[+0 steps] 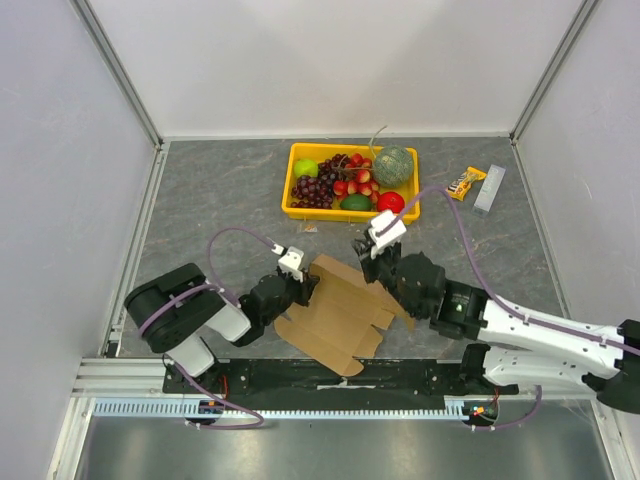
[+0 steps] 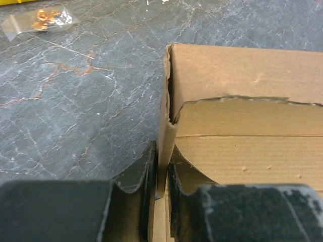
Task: Fold the paper box
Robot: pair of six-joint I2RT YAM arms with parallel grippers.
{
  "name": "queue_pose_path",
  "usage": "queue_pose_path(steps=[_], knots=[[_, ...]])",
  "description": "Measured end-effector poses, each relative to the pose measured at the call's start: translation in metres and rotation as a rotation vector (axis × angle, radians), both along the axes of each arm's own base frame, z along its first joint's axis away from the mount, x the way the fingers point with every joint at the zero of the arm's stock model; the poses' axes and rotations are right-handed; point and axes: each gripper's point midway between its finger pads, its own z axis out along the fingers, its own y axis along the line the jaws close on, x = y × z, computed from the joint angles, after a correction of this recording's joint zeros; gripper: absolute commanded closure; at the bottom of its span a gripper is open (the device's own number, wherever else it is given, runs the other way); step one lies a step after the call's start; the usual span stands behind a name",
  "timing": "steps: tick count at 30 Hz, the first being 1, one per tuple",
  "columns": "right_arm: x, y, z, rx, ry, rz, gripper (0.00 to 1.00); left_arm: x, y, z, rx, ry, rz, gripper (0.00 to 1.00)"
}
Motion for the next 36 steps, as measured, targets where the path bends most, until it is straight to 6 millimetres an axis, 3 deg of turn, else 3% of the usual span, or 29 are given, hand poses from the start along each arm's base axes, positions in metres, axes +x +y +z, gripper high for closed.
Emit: queue_pose_path(steps=[5, 8, 17, 29, 36], knots=[[0.034, 0.006, -0.031, -0.034, 0.106, 0.002, 0.84, -0.002, -0.008, -0.008, 0.017, -0.017, -0.012, 0.72], [0.042, 0.015, -0.059, -0.073, 0.179, 0.036, 0.88, -0.004, -0.009, -0.014, 0.030, -0.018, -0.010, 0.69], [0.058, 0.023, -0.107, -0.065, 0.298, 0.058, 0.96, -0.005, -0.012, -0.012, 0.023, -0.038, 0.003, 0.69], [0.048, 0.049, -0.157, -0.071, 0.422, 0.188, 0.99, -0.007, -0.015, -0.011, 0.020, -0.046, -0.001, 0.66], [0.039, 0.056, -0.163, -0.054, 0.437, 0.254, 0.99, -0.009, -0.014, -0.016, 0.032, -0.040, 0.001, 0.63]])
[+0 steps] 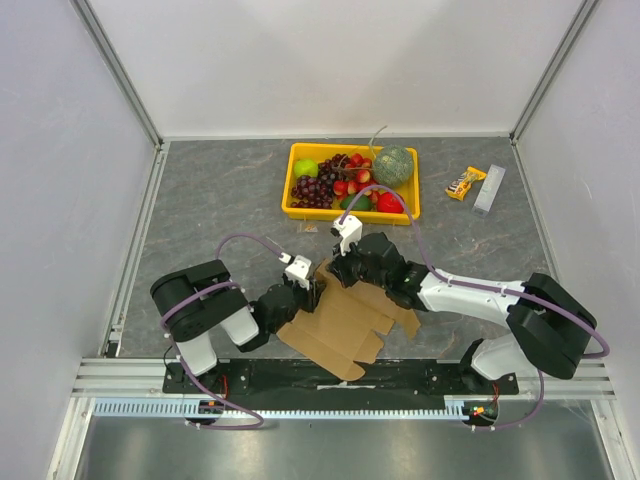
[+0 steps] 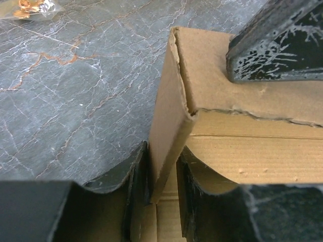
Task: Fold the paper box
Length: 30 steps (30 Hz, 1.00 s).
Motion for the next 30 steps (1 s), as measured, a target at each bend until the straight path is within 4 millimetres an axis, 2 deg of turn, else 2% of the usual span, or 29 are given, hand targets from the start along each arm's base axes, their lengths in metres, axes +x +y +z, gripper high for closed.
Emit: queue_pose_path(steps=[8, 17, 24, 30], knots=[[-0.004, 0.001, -0.003, 0.013, -0.004, 0.023, 1.00, -0.005, 0.000, 0.000, -0.002, -0.004, -0.005, 0.53], [-0.006, 0.001, -0.003, 0.010, -0.018, 0.046, 1.00, -0.018, 0.011, 0.004, -0.020, 0.005, -0.012, 0.41], [-0.010, -0.006, 0.000, 0.001, -0.017, 0.038, 0.94, -0.023, 0.012, 0.021, -0.058, 0.003, -0.017, 0.35], [-0.013, -0.011, 0.005, -0.006, -0.017, 0.030, 0.87, -0.033, 0.021, 0.022, -0.072, 0.048, -0.009, 0.31]])
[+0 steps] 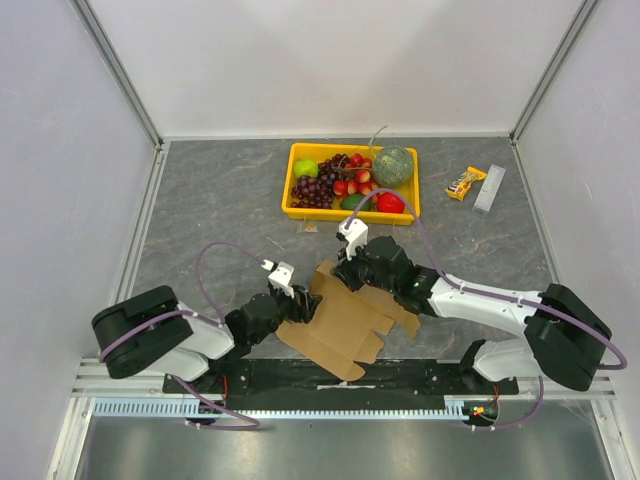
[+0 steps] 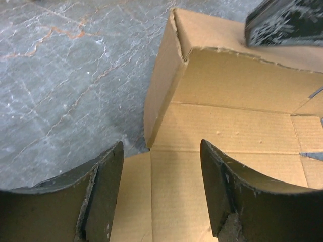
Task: Fold the paper box
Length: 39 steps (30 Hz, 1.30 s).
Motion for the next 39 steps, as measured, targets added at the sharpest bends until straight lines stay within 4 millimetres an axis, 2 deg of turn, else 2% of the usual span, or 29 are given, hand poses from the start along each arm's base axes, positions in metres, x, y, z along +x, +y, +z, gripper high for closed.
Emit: queue_pose_path(steps=[5, 14, 18, 22, 31, 35, 39], knots=[[0.004, -0.004, 0.009, 0.008, -0.025, -0.028, 0.85, -0.005, 0.008, 0.004, -0.007, 0.035, 0.019, 0.30], [0.014, -0.005, 0.019, 0.014, -0.058, -0.077, 0.85, -0.004, 0.019, 0.031, -0.080, 0.014, 0.077, 0.27], [0.019, -0.001, 0.025, 0.023, -0.070, -0.086, 0.84, -0.002, 0.024, 0.037, -0.089, 0.002, 0.101, 0.35], [0.024, 0.004, 0.025, 0.025, -0.071, -0.086, 0.84, -0.002, 0.027, 0.028, -0.059, 0.016, 0.110, 0.43], [0.029, 0.017, 0.010, 0.010, -0.049, -0.064, 0.85, -0.004, 0.031, -0.005, 0.041, 0.070, 0.120, 0.50], [0.030, 0.021, 0.006, 0.015, -0.046, -0.054, 0.85, -0.003, 0.031, -0.008, 0.047, 0.073, 0.121, 0.53], [0.032, 0.027, 0.014, 0.051, -0.069, -0.047, 0.85, -0.001, 0.030, -0.005, 0.037, 0.065, 0.126, 0.55]])
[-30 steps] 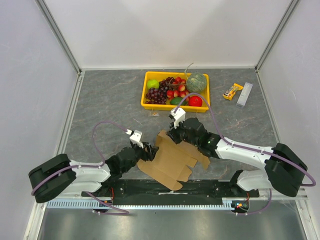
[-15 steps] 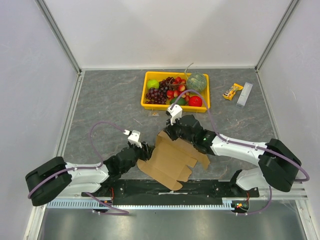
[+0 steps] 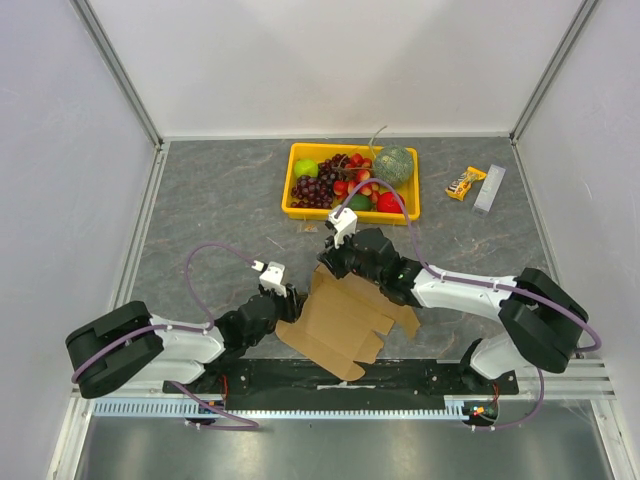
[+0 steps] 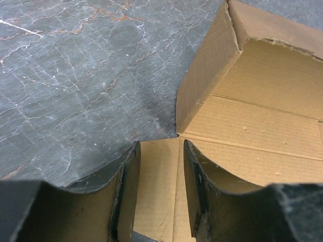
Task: Fold the paper box
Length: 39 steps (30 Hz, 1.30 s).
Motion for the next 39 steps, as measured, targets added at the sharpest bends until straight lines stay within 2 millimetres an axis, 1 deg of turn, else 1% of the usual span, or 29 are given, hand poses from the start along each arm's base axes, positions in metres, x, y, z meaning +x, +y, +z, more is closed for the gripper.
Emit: queue_pose_path(steps=[3, 5, 13, 18, 25, 32, 33, 35, 39], knots=[[0.001, 0.004, 0.007, 0.030, -0.020, 0.008, 0.86, 0.001, 0.000, 0.001, -0.004, -0.004, 0.002, 0.57], [-0.001, 0.007, 0.007, 0.047, -0.024, 0.024, 0.86, 0.001, 0.000, 0.001, -0.004, -0.005, 0.004, 0.57], [-0.013, 0.013, -0.017, 0.045, 0.019, 0.095, 0.88, 0.004, 0.000, 0.001, 0.003, -0.007, 0.017, 0.59], [-0.020, 0.017, -0.017, 0.060, 0.016, 0.132, 0.88, 0.004, 0.000, -0.002, 0.012, -0.001, 0.017, 0.60], [-0.037, 0.026, -0.022, 0.032, -0.012, 0.193, 0.87, 0.005, -0.002, -0.004, 0.021, 0.005, 0.016, 0.60], [-0.040, 0.029, -0.023, -0.010, -0.072, 0.195, 0.87, 0.005, -0.003, -0.006, 0.027, 0.009, 0.016, 0.61], [-0.040, 0.029, -0.023, -0.013, -0.077, 0.194, 0.87, 0.005, -0.003, -0.006, 0.028, 0.009, 0.016, 0.61], [-0.040, 0.029, -0.022, -0.018, -0.084, 0.191, 0.82, 0.005, -0.003, -0.005, 0.027, 0.009, 0.016, 0.61], [-0.039, 0.026, -0.021, -0.026, -0.087, 0.181, 0.68, 0.006, -0.003, -0.005, 0.027, 0.009, 0.016, 0.61]])
